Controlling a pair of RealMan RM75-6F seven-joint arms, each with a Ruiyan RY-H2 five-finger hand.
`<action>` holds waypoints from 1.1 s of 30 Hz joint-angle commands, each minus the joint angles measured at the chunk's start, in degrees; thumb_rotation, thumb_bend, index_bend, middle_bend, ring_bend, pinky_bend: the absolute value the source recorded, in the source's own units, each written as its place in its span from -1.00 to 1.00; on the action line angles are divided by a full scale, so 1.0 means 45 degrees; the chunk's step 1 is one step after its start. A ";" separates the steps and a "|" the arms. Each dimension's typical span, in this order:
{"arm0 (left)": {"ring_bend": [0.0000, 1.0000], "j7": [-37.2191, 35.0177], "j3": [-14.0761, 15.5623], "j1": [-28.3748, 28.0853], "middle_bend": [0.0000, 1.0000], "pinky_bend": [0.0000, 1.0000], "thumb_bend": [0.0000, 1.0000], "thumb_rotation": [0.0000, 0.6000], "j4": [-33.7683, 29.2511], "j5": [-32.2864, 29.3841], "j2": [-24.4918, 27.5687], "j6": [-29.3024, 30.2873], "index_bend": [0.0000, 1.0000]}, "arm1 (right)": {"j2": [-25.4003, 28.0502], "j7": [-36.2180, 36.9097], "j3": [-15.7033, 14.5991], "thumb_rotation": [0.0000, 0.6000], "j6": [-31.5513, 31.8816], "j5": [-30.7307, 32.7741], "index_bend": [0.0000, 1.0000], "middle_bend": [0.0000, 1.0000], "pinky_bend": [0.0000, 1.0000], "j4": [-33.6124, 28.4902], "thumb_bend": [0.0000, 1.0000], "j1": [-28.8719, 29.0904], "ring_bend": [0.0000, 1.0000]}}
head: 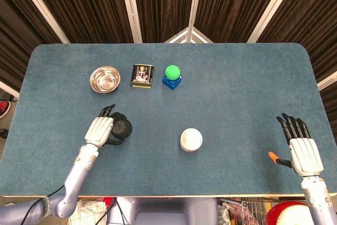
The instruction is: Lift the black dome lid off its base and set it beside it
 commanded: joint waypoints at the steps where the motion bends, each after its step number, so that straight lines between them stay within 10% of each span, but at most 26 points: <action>1: -0.99 -0.0161 -0.0050 -0.0203 -0.11 -1.00 -0.20 1.00 0.0228 -0.0175 -0.0262 -0.0262 -0.03 | -0.0027 0.0035 -0.0019 1.00 -0.0015 -0.0020 -0.94 -1.00 -1.00 0.0045 -0.63 0.0007 -0.98; 15: -1.00 0.1920 -0.0174 -0.0768 -0.32 -1.00 -0.20 1.00 0.0700 -0.2481 -0.1121 -0.0634 -0.17 | 0.0025 0.0050 0.0084 1.00 -0.0265 0.0162 -0.94 -1.00 -1.00 -0.0053 -0.63 0.0156 -0.98; 33: -1.00 0.2434 0.0348 -0.1019 -1.00 -1.00 -0.47 1.00 -0.0057 -0.2043 -0.0568 -0.0655 -0.75 | -0.0007 0.0132 -0.0094 1.00 -0.0079 -0.0030 -0.94 -1.00 -1.00 -0.0035 -0.63 0.0014 -0.98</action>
